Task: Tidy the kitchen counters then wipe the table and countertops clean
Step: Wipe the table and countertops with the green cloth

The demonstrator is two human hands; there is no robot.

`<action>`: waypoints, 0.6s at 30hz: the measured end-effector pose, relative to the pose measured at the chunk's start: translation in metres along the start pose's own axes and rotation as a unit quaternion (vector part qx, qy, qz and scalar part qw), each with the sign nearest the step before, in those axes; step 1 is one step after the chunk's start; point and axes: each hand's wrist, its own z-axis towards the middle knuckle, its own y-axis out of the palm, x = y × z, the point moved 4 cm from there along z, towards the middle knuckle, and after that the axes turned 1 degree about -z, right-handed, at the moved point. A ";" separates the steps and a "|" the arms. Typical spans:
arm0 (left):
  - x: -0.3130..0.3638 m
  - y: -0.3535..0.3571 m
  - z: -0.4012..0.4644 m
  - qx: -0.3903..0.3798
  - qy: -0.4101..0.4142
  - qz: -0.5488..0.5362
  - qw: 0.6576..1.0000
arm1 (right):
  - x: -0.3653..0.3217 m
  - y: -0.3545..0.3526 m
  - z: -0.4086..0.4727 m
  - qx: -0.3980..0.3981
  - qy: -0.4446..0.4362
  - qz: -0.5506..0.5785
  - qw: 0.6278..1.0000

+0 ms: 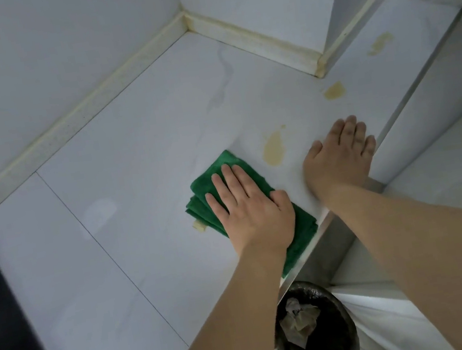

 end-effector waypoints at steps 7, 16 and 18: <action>-0.014 -0.015 0.066 0.017 -0.036 -0.008 0.999 | 0.001 0.001 0.003 0.007 0.005 -0.011 1.000; -0.010 -0.017 0.077 0.027 -0.042 0.001 0.999 | 0.007 -0.005 0.005 0.040 -0.008 0.044 0.998; -0.010 -0.018 0.076 0.023 -0.042 -0.001 0.999 | 0.012 -0.018 0.013 0.077 0.010 0.059 0.995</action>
